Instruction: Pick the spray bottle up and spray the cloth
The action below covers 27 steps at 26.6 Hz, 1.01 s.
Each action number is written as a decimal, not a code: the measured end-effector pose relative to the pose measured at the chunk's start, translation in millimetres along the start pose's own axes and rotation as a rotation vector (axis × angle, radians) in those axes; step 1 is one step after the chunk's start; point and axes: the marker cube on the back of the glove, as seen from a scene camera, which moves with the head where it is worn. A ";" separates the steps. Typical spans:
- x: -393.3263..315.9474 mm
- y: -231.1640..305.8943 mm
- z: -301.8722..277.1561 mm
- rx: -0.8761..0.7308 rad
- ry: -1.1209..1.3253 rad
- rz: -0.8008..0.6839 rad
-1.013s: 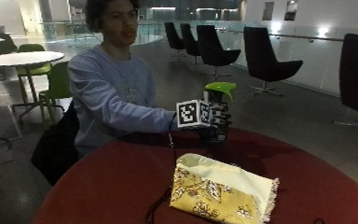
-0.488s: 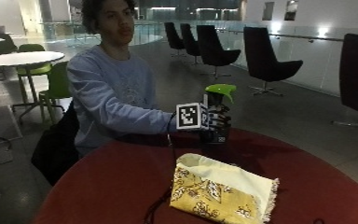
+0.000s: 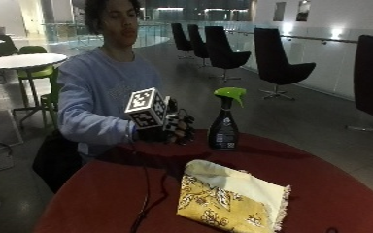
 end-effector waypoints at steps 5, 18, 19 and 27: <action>50.1 60.2 -33.8 -0.025 0.150 0.038; 97.5 114.9 -65.0 -0.070 0.354 0.084; 98.0 114.5 -65.2 -0.072 0.359 0.083; 98.4 112.0 -56.5 -0.106 0.390 0.080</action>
